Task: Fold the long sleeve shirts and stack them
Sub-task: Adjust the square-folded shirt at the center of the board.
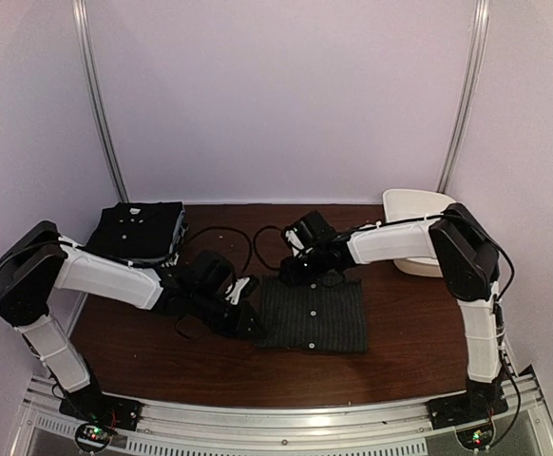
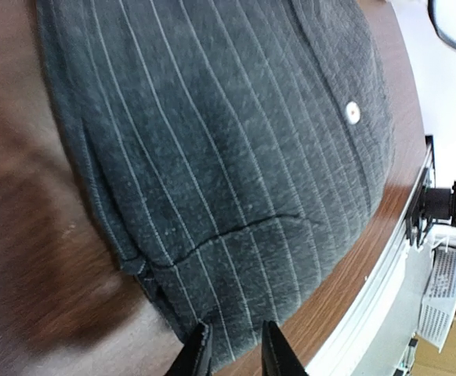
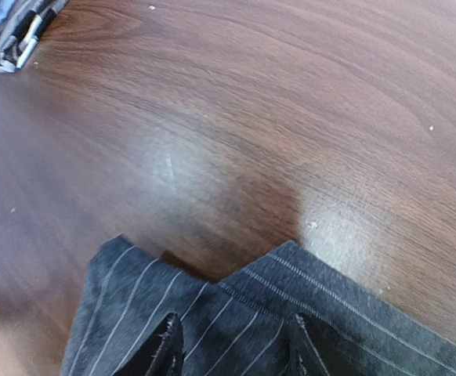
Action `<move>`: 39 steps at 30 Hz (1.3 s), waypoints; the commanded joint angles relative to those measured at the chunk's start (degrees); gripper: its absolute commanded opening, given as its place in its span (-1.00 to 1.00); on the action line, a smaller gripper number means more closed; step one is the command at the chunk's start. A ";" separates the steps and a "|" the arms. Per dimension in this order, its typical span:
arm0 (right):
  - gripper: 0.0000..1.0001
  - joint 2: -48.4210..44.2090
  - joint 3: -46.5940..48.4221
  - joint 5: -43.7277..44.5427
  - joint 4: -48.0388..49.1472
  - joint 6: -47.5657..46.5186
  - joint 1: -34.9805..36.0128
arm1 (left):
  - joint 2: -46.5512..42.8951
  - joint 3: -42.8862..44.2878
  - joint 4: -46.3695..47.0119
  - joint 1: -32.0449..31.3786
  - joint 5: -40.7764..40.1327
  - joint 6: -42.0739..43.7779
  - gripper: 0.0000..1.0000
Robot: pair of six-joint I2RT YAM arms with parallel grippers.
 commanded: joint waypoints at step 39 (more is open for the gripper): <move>-0.26 -13.71 -18.22 -1.08 -0.87 -2.66 -16.75 | 30.19 35.31 -8.72 13.78 -2.21 9.92 -0.65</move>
